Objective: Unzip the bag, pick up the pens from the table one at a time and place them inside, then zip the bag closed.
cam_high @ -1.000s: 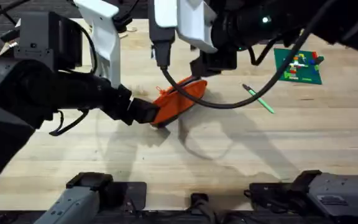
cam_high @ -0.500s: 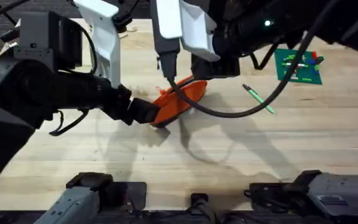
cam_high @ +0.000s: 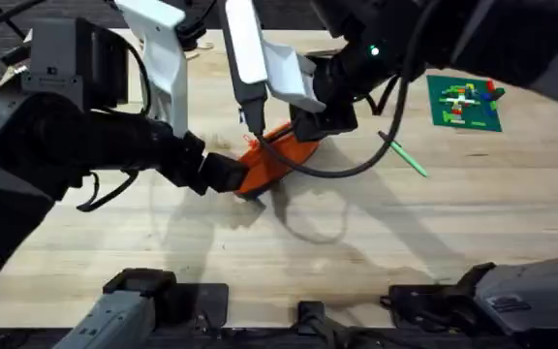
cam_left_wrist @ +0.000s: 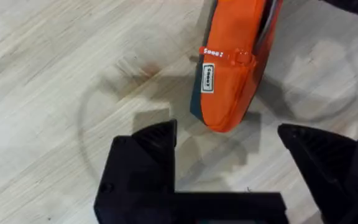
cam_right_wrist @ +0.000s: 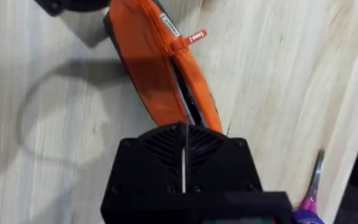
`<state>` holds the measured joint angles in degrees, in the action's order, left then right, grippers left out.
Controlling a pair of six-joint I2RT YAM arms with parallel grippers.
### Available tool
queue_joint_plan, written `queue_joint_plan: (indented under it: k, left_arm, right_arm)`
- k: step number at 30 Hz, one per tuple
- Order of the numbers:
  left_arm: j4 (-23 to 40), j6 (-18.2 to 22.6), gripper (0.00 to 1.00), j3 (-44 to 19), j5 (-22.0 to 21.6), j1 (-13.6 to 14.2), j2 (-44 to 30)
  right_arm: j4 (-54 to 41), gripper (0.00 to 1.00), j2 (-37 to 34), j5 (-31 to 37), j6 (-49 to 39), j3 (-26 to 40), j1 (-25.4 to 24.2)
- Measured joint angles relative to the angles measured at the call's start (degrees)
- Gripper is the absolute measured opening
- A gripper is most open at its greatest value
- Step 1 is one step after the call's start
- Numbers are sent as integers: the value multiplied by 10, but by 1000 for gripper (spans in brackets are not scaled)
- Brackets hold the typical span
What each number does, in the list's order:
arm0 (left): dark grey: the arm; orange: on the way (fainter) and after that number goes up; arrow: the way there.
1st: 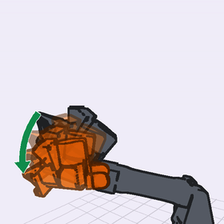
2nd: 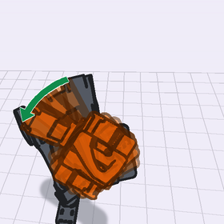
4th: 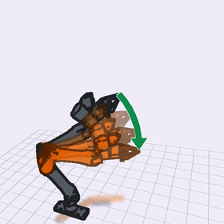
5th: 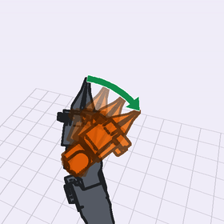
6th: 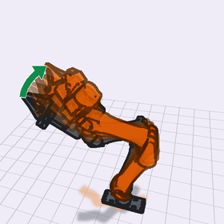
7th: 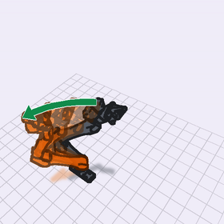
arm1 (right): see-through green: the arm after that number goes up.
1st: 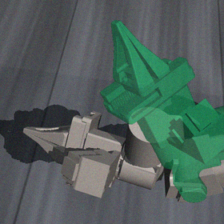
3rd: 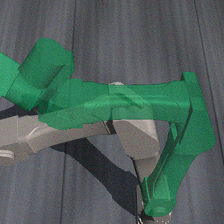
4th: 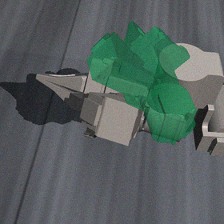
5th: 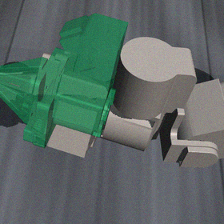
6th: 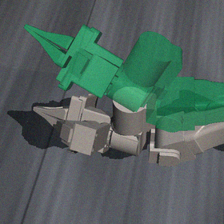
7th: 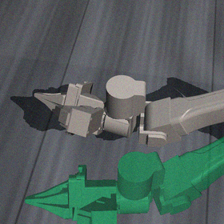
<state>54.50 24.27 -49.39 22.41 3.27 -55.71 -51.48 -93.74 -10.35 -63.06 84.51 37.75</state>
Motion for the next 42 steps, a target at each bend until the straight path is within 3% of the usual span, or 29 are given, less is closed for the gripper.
queue_joint_plan:
  k: [25,33,37,42]
  left_arm:
    - [3,0,993,0,0,0,0]
    - [32,22,993,0,-18,-1,0]
    - [34,30,993,0,-26,-15,0]
    - [34,34,993,0,-29,-63,25]
  right_arm:
    - [37,32,-52,0,-17,0,-17]
    - [38,33,-57,0,-22,0,-21]
    - [42,33,-58,0,-24,0,-23]
    - [45,32,-73,0,-26,0,-25]
